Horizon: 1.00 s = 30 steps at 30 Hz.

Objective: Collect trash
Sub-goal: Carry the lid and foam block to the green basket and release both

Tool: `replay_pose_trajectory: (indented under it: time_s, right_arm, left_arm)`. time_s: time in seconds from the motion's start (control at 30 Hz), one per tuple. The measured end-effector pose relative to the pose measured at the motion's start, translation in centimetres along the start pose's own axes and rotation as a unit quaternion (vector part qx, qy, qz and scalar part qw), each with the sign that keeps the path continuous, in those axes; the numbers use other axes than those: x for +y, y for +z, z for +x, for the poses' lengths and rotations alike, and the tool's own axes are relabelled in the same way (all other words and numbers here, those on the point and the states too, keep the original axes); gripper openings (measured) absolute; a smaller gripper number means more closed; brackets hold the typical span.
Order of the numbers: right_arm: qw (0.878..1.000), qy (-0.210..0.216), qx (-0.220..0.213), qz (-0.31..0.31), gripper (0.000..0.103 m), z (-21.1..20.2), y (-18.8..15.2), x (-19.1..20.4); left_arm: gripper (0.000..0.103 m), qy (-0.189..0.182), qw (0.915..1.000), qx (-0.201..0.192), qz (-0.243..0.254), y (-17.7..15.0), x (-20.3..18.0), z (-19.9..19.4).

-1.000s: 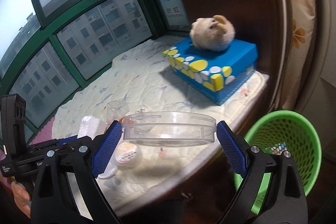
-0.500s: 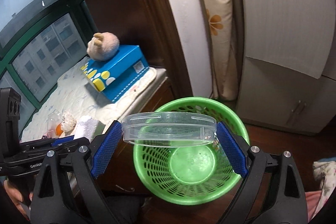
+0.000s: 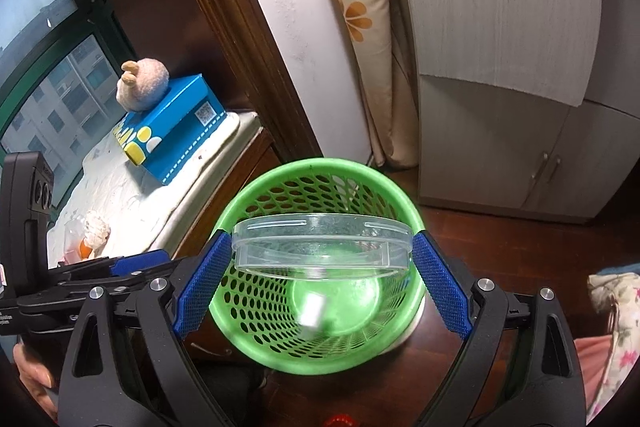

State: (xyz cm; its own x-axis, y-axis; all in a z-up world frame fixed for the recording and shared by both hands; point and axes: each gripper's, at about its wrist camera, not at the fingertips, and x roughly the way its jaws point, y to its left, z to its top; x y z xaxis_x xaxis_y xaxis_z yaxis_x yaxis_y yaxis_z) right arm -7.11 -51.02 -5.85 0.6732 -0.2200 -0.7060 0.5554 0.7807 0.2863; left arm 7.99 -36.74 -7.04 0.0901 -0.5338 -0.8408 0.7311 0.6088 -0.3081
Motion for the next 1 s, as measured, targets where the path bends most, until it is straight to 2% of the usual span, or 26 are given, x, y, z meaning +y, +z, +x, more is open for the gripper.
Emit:
replay_pose_trajectory:
  time_s: [0.2,0.4,0.9,1.0]
  right_arm:
    - [1.000,0.002,0.025,-0.005,0.090,2.3,-0.2,0.4]
    - [0.998,0.005,0.068,-0.015,0.090,5.8,-0.8,1.6]
    - [0.985,-0.019,0.169,-0.009,0.092,12.9,-4.3,1.8]
    - [0.985,-0.023,0.171,-0.015,0.092,13.4,-4.8,1.9]
  left_arm:
    - [0.063,0.025,0.9992,-0.018,-0.025,-0.8,2.7,-2.4]
    - [0.064,0.048,0.9965,-0.042,-0.054,-2.2,5.6,-5.6]
    - [0.064,0.064,0.9883,-0.060,-0.125,-5.4,11.0,-8.8]
    - [0.064,0.066,0.9870,-0.064,-0.132,-6.1,11.5,-9.2]
